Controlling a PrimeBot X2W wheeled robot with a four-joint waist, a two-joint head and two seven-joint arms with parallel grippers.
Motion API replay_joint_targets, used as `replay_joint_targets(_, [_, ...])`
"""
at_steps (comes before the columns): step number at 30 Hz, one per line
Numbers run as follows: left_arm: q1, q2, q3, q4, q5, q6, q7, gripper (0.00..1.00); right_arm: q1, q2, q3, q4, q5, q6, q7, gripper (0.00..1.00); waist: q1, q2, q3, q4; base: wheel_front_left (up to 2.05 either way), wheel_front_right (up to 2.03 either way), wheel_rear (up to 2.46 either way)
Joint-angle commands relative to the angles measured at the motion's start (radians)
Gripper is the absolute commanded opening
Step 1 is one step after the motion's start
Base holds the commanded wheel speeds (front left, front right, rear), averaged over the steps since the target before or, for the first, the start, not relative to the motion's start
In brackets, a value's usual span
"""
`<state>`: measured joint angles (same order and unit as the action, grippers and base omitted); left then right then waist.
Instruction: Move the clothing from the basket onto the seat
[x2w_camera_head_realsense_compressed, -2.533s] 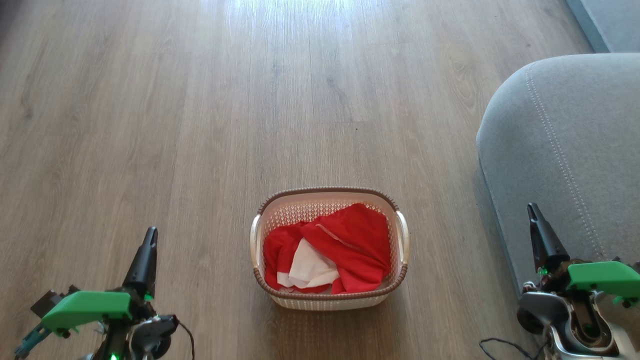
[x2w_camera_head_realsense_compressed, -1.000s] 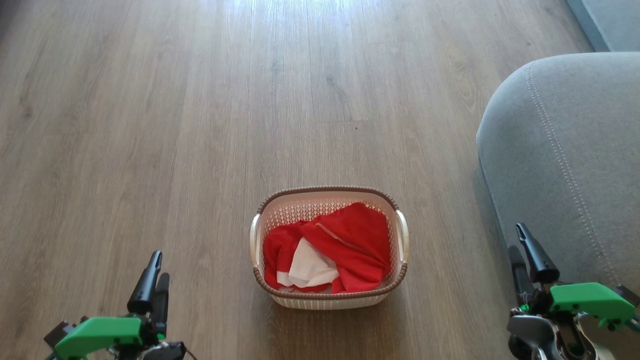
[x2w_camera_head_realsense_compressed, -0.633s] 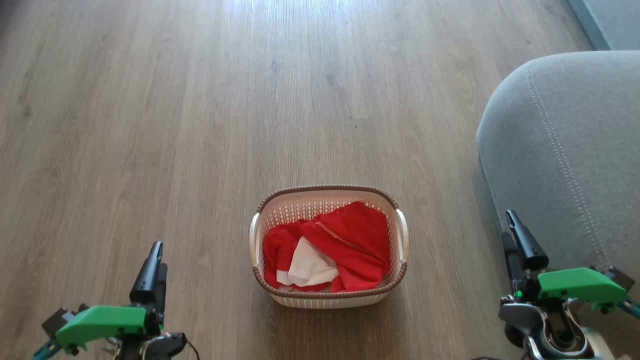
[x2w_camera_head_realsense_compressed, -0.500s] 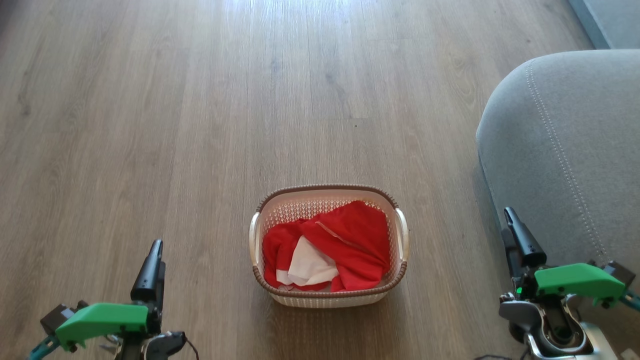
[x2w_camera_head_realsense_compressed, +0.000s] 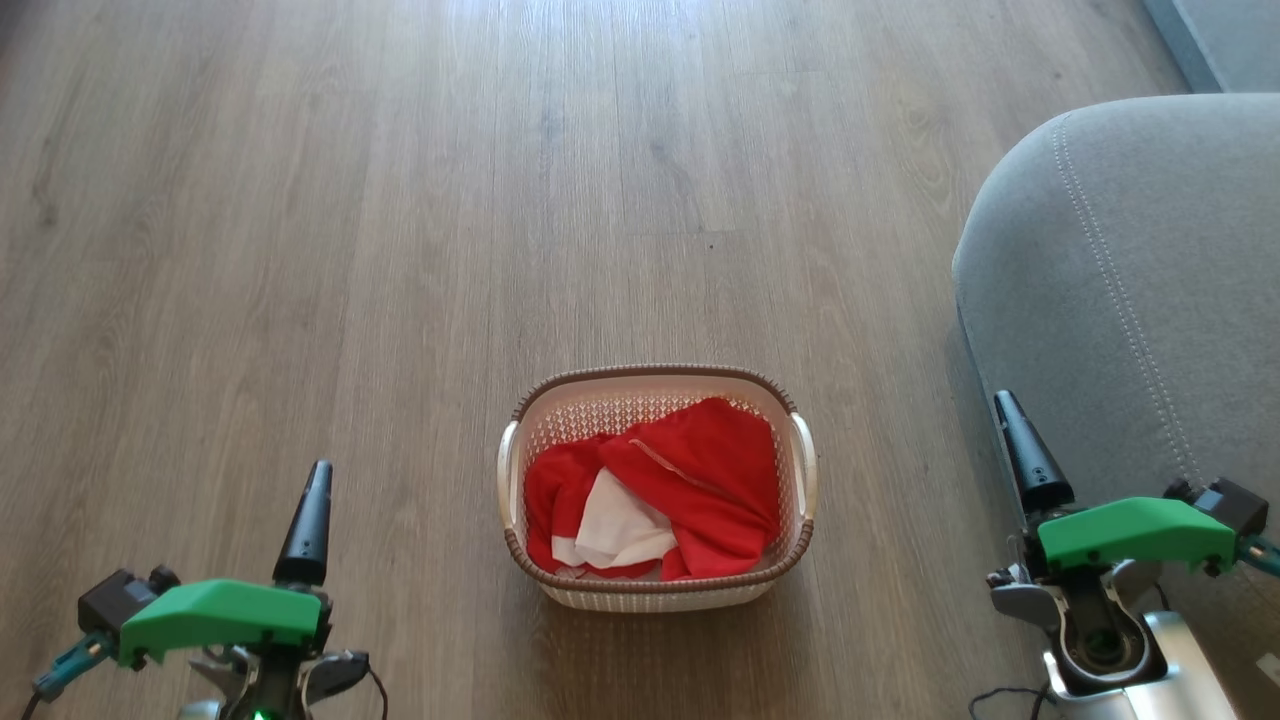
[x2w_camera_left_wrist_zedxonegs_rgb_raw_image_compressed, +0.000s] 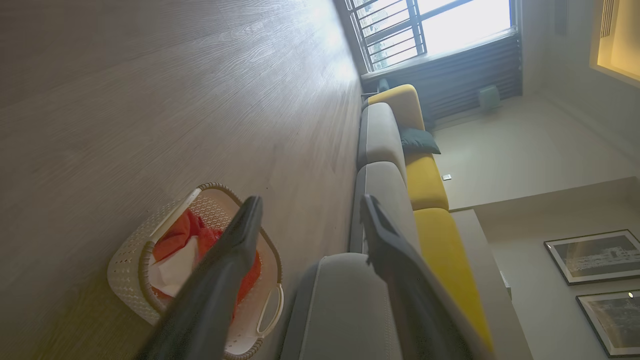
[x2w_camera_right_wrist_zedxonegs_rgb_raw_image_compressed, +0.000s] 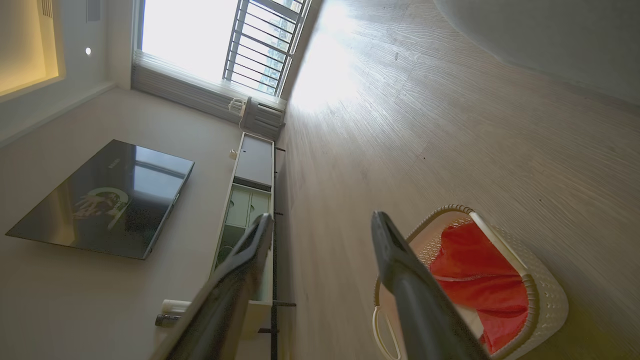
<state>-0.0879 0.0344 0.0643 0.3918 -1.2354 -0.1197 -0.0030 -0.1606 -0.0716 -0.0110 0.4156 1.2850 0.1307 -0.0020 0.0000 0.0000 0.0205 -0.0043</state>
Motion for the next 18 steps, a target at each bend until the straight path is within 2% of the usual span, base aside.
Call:
replay_joint_targets(1, [-0.06, 0.018, 0.012, -0.024, 0.036, -0.003, -0.013, 1.0, -0.067, -0.021, 0.013, -0.024, -0.033, 0.0, -0.012, 1.0, 0.0, 0.0, 0.0, 0.0, 0.0, 0.0, 0.0])
replay_joint_targets(18, [-0.095, 0.018, 0.027, 0.001, 0.338, -0.002, -0.063, 1.0, -0.121, -0.026, 0.044, 0.016, -0.296, 0.0, -0.062, 1.0, 0.0, 0.0, 0.006, -0.002, 0.0, 0.0, 0.0])
